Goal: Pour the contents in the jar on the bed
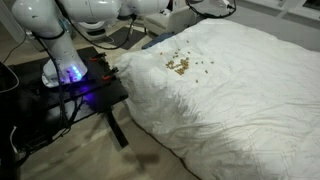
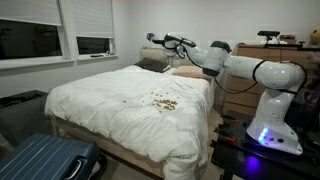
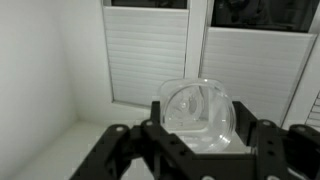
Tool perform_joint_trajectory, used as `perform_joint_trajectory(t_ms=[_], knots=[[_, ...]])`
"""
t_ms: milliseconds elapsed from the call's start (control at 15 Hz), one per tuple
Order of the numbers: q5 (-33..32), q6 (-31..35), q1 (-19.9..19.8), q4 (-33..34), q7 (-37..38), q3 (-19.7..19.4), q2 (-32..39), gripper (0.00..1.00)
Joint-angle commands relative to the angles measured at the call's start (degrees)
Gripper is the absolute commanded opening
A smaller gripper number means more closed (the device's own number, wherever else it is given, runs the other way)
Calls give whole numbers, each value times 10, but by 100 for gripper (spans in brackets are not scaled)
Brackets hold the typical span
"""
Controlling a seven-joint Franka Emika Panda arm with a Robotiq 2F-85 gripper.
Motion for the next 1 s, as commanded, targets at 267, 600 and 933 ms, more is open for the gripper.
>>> perform_joint_trajectory(t_ms=[267,600,933], knots=[[-27,-129,-62,-1,342,-372,-24,45],[-97,-305,-63,-1,564,-584,-109,45],[120,-522,-2,-14,539,-834,-219,45]])
